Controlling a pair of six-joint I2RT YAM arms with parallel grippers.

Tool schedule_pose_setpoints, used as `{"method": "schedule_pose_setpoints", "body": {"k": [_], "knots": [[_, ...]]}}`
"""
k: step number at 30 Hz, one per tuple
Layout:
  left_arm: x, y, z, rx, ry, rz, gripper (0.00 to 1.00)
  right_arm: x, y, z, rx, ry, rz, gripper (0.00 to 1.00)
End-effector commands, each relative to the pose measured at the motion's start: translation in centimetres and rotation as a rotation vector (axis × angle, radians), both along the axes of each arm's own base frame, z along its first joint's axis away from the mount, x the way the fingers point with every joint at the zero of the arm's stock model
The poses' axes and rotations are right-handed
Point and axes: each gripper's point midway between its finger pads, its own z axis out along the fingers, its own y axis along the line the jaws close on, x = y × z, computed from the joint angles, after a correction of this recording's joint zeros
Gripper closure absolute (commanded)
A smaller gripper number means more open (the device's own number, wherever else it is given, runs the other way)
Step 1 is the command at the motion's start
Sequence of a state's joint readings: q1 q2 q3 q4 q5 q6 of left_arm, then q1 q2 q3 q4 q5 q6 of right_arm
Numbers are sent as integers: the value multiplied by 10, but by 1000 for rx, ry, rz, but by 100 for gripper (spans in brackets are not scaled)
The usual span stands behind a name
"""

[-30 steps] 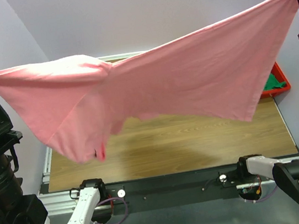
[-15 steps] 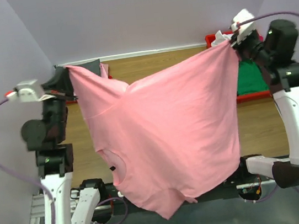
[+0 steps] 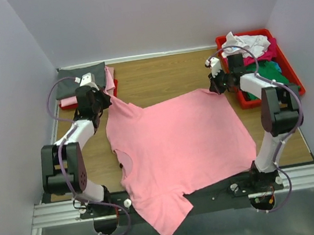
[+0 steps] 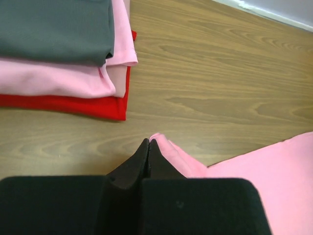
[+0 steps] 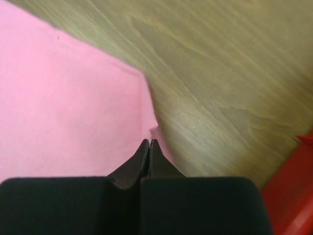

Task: Fold and stack the t-shirts
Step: Flatten the tshirt out, then fold the tshirt

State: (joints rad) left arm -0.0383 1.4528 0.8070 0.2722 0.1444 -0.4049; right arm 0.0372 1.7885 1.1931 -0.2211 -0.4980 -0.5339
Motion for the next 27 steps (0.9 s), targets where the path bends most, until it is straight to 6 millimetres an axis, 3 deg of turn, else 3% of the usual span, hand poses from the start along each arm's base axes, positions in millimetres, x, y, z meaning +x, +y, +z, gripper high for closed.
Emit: {"method": "schedule_pose_setpoints", "body": {"k": [1, 6, 11, 20, 27], "knots": [[36, 0, 15, 6, -64, -6, 100, 50, 7, -2, 2, -69, -27, 100], [58, 3, 23, 56, -82, -14, 100, 78, -5, -11, -32, -67, -116, 99], [71, 9, 10, 104, -29, -5, 100, 88, -19, -5, -79, -95, -196, 100], [79, 19, 49, 218, -92, -13, 100, 90, -25, 9, -90, -129, -217, 100], [78, 17, 45, 248, -61, -46, 100, 85, -24, 13, -61, -125, -218, 100]]}}
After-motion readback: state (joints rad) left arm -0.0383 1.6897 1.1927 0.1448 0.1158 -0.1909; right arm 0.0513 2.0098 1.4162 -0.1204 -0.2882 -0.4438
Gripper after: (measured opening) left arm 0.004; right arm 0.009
